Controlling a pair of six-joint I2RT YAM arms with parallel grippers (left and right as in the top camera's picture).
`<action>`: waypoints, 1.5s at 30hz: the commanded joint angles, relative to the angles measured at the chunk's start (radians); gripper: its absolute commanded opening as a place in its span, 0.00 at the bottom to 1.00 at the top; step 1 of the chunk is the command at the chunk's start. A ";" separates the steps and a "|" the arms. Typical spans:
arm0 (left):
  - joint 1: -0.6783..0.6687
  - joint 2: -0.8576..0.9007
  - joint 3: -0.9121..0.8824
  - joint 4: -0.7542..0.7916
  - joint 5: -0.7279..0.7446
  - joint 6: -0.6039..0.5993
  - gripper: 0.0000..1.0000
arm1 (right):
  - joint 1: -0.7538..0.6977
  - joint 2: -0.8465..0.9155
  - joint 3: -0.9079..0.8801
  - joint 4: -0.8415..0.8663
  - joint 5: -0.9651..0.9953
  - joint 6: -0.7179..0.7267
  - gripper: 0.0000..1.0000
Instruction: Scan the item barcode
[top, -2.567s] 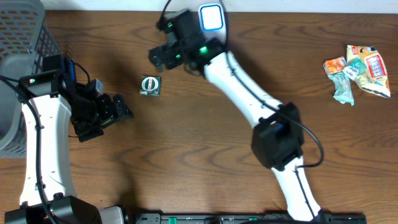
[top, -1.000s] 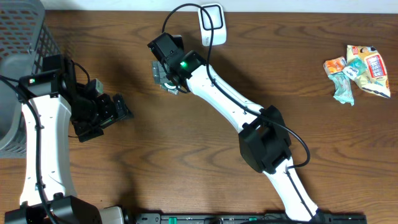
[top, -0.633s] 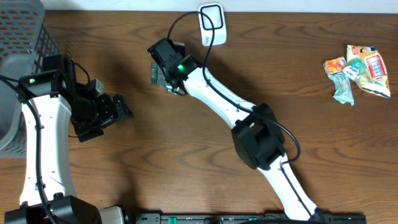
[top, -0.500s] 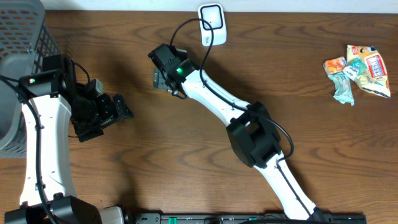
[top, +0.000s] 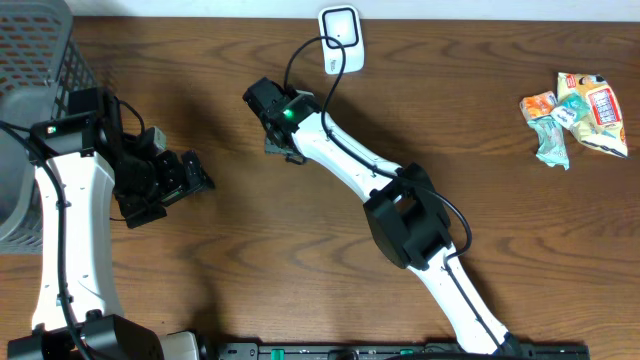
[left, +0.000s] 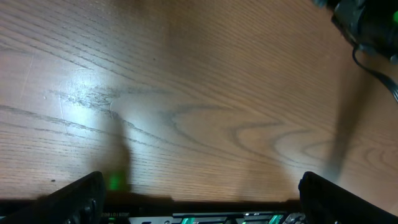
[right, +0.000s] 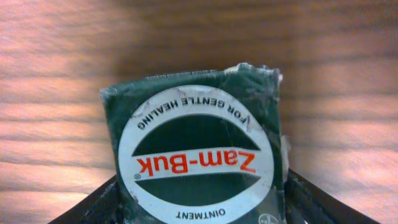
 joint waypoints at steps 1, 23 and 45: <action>-0.002 0.000 0.002 -0.004 -0.002 -0.005 0.98 | 0.001 -0.021 -0.003 -0.082 0.008 -0.044 0.67; -0.002 0.000 0.002 -0.004 -0.003 -0.005 0.98 | -0.075 -0.095 0.011 -0.086 -0.078 -0.729 0.99; -0.002 0.000 0.002 -0.004 -0.002 -0.005 0.98 | -0.147 -0.097 -0.154 0.019 -0.227 -0.746 0.57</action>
